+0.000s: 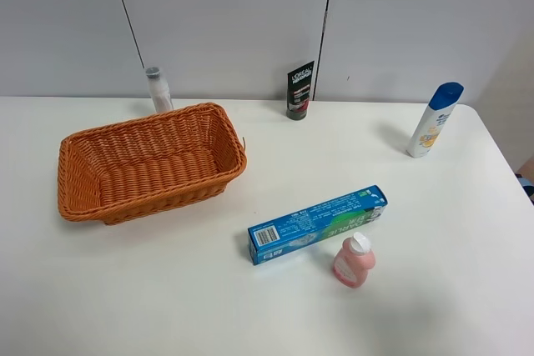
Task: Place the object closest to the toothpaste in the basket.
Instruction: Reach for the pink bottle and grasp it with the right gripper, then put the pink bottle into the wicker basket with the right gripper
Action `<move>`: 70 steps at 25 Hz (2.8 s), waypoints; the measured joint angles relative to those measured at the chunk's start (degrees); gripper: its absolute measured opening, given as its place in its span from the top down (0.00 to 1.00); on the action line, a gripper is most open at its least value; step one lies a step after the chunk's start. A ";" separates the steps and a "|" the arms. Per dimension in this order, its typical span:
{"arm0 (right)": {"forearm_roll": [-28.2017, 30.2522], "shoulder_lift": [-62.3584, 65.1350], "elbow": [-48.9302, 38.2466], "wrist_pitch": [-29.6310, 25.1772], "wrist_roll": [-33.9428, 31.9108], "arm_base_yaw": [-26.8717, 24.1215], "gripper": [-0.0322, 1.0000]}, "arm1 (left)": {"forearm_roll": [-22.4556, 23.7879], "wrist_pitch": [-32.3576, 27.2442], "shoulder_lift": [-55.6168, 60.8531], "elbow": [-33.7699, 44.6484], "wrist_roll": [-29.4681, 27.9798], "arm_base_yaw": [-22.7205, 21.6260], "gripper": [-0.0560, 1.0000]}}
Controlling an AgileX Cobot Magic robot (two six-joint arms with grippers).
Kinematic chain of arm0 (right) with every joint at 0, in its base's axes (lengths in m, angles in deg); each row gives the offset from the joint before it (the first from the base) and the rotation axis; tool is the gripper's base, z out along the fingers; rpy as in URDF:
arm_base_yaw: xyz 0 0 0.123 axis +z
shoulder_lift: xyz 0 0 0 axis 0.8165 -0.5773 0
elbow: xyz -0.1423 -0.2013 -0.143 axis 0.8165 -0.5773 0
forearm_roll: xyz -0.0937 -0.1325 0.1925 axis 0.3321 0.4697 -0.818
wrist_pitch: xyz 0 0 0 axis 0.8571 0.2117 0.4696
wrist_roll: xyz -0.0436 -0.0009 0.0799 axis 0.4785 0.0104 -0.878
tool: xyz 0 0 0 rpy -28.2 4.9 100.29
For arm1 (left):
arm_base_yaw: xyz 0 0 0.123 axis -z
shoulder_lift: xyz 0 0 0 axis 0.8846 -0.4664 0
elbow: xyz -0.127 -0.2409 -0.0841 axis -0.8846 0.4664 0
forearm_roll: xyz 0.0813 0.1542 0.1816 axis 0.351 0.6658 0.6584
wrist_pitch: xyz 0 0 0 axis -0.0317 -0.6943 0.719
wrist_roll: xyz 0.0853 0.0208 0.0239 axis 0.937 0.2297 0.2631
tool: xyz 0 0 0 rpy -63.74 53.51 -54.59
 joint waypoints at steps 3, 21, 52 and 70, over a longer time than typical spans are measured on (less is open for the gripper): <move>-0.24 -0.04 0.21 0.00 0.69 0.00 0.01 | 0.00 0.00 0.00 0.00 0.06 0.00 0.01; -14.80 -62.51 21.59 -2.14 14.43 16.22 0.01 | 0.00 0.00 0.00 0.00 0.06 0.00 0.01; -10.45 -99.41 21.59 12.73 14.35 31.37 0.19 | 0.00 0.05 0.00 0.00 0.06 0.00 0.01; -12.51 -88.77 28.37 4.53 13.91 31.37 0.64 | 0.00 0.05 0.00 0.00 0.06 0.00 0.01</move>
